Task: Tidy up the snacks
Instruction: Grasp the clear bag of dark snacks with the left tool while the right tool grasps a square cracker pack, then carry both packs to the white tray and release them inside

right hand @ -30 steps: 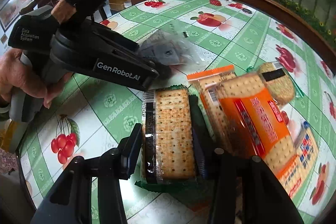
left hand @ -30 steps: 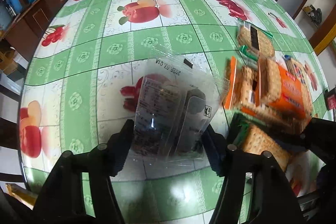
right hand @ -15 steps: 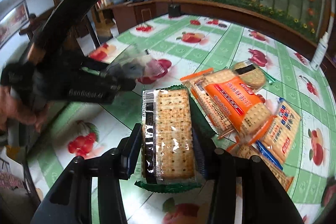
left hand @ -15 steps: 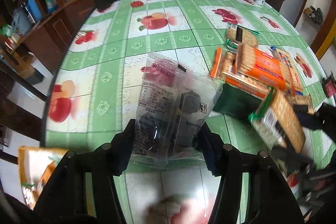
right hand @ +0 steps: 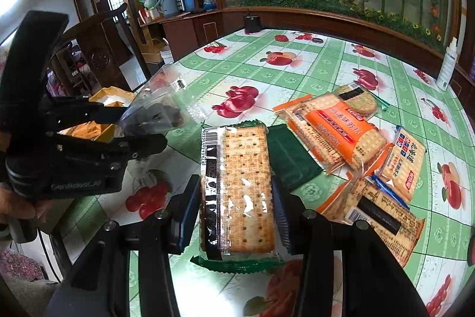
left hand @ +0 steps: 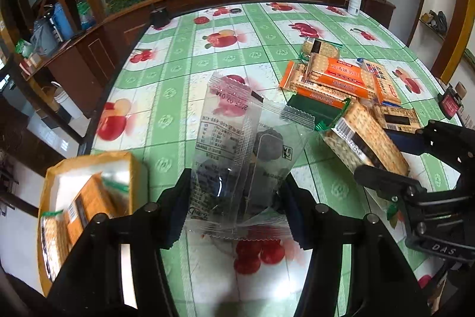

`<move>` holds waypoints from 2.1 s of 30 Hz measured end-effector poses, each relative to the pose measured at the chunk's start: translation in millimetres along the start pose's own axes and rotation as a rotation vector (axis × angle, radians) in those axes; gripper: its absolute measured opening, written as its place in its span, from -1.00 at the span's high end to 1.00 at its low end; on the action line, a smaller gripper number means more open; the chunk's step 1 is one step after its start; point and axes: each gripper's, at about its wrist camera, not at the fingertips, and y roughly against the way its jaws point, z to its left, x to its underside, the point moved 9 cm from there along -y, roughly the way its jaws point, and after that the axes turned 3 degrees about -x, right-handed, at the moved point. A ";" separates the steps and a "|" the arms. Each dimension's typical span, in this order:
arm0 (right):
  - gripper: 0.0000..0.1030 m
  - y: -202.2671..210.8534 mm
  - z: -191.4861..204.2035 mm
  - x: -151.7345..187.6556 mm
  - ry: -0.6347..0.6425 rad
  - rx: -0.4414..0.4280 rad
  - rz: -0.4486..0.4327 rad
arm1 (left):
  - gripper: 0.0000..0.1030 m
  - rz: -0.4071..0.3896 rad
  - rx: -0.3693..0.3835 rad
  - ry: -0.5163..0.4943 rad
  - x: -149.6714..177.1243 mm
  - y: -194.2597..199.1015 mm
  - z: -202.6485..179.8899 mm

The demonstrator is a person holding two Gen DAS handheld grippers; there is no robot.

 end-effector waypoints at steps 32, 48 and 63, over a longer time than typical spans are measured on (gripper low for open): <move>0.11 -0.3 51.2 -7.1 0.079 -0.028 -0.011 | -0.14 -0.097 -0.022 0.098 35.5 55.3 31.0; 0.11 -10.7 109.5 -32.1 0.173 -0.110 -0.027 | -0.14 -0.099 -0.070 0.215 69.5 90.5 97.6; 0.11 -44.4 190.3 -39.1 0.289 -0.239 0.026 | -0.14 0.006 -0.127 0.323 150.1 91.2 150.7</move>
